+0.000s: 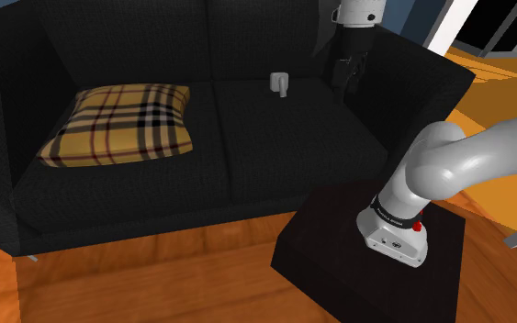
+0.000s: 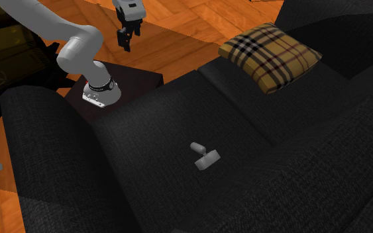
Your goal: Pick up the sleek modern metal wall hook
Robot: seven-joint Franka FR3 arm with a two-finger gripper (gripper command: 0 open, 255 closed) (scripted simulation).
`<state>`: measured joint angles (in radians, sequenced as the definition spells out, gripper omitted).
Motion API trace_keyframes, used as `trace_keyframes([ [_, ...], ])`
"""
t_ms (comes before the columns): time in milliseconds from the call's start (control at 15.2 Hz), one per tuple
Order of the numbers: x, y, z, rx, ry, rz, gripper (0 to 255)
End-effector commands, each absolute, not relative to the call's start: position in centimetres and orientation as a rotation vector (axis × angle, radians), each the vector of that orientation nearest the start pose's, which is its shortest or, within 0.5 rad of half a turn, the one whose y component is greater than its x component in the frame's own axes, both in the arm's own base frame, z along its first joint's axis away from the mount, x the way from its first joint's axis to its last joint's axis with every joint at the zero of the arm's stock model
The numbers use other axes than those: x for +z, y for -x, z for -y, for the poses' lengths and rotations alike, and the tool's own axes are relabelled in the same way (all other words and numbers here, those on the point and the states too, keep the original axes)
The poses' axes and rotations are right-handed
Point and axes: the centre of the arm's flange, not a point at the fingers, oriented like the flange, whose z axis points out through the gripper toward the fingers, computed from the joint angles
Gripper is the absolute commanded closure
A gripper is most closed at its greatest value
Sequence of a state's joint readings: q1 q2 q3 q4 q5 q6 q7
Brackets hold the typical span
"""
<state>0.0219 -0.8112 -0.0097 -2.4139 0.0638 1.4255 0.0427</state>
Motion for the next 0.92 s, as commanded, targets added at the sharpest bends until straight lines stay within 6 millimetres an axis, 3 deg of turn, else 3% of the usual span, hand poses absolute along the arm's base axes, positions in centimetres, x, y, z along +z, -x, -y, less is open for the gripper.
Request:
trace_keyframes([
  [0, 56.0, -28.2, -1.0, 0.275, 3.064, -0.035, 0],
  [858, 51.3, -41.8, 7.8, 0.219, 3.016, -0.312, 0],
])
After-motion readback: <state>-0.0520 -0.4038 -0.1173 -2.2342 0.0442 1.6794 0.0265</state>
